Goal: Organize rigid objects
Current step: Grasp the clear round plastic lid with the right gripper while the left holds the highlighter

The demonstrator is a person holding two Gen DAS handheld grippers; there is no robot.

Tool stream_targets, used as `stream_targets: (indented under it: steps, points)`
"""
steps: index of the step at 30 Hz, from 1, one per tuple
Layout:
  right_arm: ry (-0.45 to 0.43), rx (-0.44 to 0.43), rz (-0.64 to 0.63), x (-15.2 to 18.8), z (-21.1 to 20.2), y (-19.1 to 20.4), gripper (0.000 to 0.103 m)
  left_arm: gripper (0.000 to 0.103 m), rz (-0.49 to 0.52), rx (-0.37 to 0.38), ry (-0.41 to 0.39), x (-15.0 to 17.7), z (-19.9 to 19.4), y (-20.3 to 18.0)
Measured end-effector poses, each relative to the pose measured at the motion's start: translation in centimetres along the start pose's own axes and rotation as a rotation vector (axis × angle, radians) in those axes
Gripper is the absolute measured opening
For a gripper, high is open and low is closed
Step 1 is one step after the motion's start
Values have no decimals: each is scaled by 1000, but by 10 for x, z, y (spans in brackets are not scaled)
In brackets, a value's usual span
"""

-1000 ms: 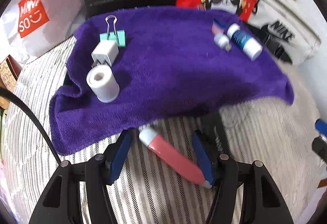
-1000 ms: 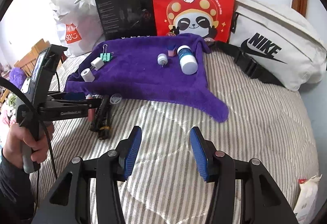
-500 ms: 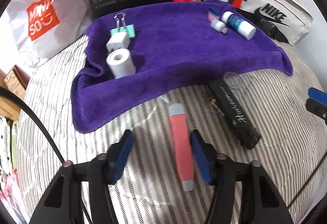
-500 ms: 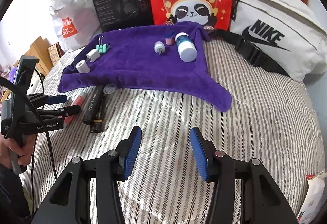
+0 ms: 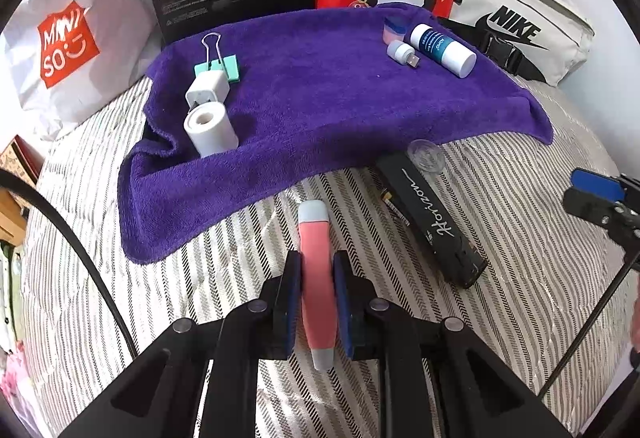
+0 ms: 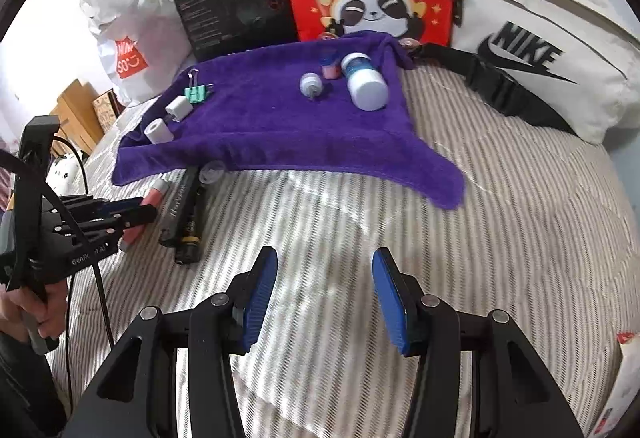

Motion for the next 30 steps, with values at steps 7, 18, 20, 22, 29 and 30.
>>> stream_targets:
  steps: [7,18,20,22,29,30]
  points:
    - [-34,-54,-72,-14,21,36,49,16,-30,-104,14,12,-3,37]
    - [-17,-53,-158,-33,64,69,41,17,-80,-68,-28,19,0,60]
    - [7,-47,-182,-33,72,72,37,17,-82,-57,-29,20,-1,63]
    - [18,-35,-193,-33,78,75,36,17,-80,-54,-33,21,-2,63]
    - [18,-5,-205,-40,91,82,36,17,-81,-45,-46,24,-4,64]
    - [13,-1,-209,-41,91,83,36,17,-78,-45,-46,23,-3,64]
Point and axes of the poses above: each gripper's, at about its wrist camera, not at the fingertips, and z roughly the way its jaws point, y to its left, x to its underside, the point moved 2 cm from there along z, roughly the way its jaws point, and after that the axes turned 7 degrees about -x, right-handed, at the moved point
